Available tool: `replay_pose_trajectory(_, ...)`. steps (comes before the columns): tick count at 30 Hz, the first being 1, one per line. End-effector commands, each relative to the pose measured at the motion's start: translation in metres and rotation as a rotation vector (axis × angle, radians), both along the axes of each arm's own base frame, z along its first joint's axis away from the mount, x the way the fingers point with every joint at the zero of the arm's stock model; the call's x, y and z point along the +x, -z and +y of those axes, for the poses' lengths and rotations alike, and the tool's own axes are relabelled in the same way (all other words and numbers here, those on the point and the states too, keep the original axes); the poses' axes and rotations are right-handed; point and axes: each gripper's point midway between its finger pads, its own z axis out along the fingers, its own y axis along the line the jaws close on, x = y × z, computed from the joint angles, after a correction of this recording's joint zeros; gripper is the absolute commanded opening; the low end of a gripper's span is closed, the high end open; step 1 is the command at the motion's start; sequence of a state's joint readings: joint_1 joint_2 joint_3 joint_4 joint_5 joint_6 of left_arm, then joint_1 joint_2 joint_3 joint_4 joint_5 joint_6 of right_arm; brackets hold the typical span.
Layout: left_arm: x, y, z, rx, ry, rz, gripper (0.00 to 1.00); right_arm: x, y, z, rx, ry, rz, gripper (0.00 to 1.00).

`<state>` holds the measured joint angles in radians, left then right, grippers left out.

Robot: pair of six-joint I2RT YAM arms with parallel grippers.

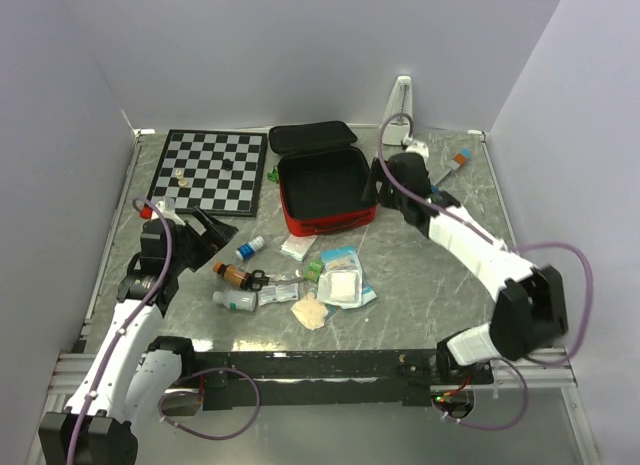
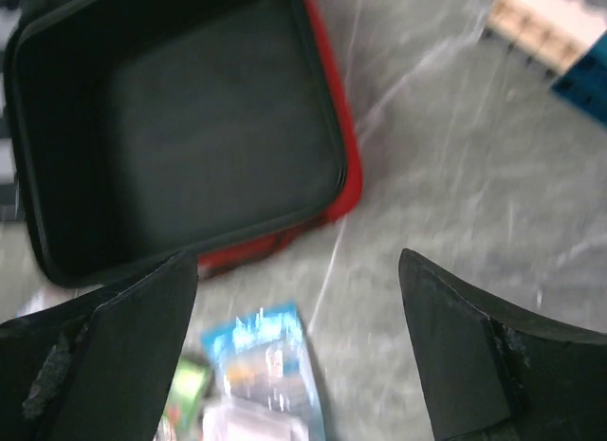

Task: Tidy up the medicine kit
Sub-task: Adjust the medicine box at the center of the board.

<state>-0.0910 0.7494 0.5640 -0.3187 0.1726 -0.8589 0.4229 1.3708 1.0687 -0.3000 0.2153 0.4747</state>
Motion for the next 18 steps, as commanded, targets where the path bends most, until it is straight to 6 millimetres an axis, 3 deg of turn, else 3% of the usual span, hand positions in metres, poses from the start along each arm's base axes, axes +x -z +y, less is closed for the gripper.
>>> replay_pose_trajectory(1,-0.003,-0.005,-0.005,-0.011,0.036,-0.027,0.99,0.047,-0.007,-0.001,-0.032,0.016,-0.021,0.9)
replay_pose_trajectory(8,-0.003,0.006,-0.005,0.022,0.06,0.007,0.99,0.086,0.035,0.006,-0.14,-0.018,0.079,0.9)
replay_pose_trajectory(13,-0.003,0.007,-0.009,0.016,0.088,0.021,0.98,0.109,0.053,0.002,-0.173,-0.014,0.127,0.85)
replay_pose_trajectory(15,-0.002,0.005,-0.008,0.026,0.089,0.016,0.98,0.116,0.059,0.001,-0.179,-0.015,0.155,0.79)
replay_pose_trajectory(18,-0.002,0.005,-0.009,0.03,0.093,0.017,0.98,0.121,0.071,0.004,-0.182,-0.036,0.196,0.6)
